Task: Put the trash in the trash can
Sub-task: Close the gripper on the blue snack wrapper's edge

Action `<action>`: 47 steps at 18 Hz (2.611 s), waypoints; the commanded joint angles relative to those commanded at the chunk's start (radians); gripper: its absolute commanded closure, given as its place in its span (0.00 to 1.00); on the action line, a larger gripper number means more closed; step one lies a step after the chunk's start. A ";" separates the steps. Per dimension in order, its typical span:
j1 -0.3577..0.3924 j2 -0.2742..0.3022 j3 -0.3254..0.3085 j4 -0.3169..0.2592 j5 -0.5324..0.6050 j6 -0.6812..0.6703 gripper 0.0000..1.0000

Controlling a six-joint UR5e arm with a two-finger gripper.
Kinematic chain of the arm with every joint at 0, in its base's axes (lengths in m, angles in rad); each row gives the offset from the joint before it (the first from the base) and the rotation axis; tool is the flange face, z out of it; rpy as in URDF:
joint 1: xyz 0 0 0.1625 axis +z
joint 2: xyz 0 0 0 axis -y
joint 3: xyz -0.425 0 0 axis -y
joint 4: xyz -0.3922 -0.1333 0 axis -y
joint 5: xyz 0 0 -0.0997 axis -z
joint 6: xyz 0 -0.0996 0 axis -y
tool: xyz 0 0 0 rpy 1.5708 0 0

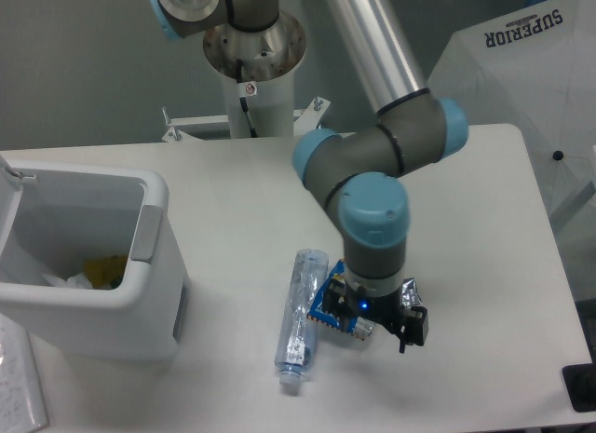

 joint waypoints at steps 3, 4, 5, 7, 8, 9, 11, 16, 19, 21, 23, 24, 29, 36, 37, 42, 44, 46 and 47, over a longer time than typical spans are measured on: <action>0.022 -0.024 0.061 -0.122 -0.052 -0.003 0.00; 0.022 -0.044 0.092 -0.184 -0.051 -0.005 0.00; 0.022 -0.064 0.130 -0.236 -0.052 -0.005 0.00; 0.023 -0.098 0.201 -0.317 -0.066 -0.003 0.00; 0.031 -0.103 0.213 -0.336 -0.081 -0.002 0.00; 0.041 -0.101 0.209 -0.336 -0.098 0.000 0.00; 0.051 -0.103 0.203 -0.336 -0.108 0.003 0.00; 0.052 -0.095 0.177 -0.327 -0.108 0.003 0.00; 0.048 -0.097 0.154 -0.324 -0.088 0.003 0.00; 0.048 -0.101 0.152 -0.331 -0.077 0.008 0.00; 0.048 -0.115 0.154 -0.335 -0.079 0.009 0.00; 0.048 -0.117 0.152 -0.338 -0.077 0.008 0.00; 0.054 -0.129 0.147 -0.424 -0.049 0.006 0.00; 0.046 -0.155 0.146 -0.442 0.032 -0.006 0.00; 0.045 -0.164 0.146 -0.443 0.043 -0.006 0.00; 0.043 -0.156 0.153 -0.551 0.072 0.008 0.72; 0.040 -0.150 0.154 -0.563 0.072 0.008 0.96; 0.035 -0.141 0.154 -0.565 0.072 0.009 1.00; 0.034 -0.137 0.154 -0.565 0.072 0.011 1.00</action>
